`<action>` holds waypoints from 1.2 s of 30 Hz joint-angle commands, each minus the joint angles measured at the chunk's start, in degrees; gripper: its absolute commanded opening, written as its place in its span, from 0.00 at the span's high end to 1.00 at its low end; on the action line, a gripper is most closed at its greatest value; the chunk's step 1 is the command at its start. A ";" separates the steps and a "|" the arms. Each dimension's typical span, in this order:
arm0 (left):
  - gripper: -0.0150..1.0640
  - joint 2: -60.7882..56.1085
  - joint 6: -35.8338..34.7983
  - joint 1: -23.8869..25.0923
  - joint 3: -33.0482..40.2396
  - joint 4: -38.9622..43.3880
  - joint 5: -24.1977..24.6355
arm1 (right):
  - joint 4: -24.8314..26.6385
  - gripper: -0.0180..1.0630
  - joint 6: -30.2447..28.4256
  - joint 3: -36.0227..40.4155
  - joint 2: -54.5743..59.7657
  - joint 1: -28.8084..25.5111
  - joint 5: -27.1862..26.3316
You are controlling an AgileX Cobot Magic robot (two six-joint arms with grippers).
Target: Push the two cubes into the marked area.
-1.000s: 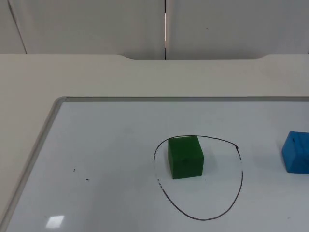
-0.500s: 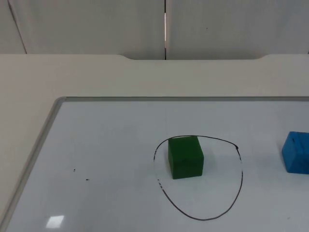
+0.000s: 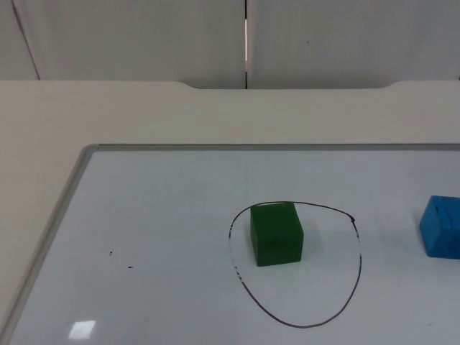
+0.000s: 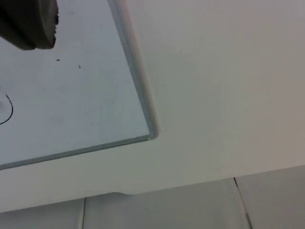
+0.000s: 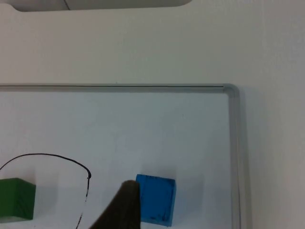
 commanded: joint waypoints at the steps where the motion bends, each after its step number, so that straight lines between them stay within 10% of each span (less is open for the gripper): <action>1: 0.99 -0.57 -0.61 0.15 -0.10 0.62 1.48 | -0.15 0.01 -0.43 0.14 -0.06 -0.23 -0.38; 20: 0.99 -0.57 0.65 0.15 1.19 -0.73 2.78 | -0.28 0.17 0.59 1.18 9.81 -0.23 1.16; 36: 0.99 -0.57 0.65 0.15 1.19 -0.83 2.78 | -0.39 0.94 1.28 1.18 29.10 -0.23 -9.00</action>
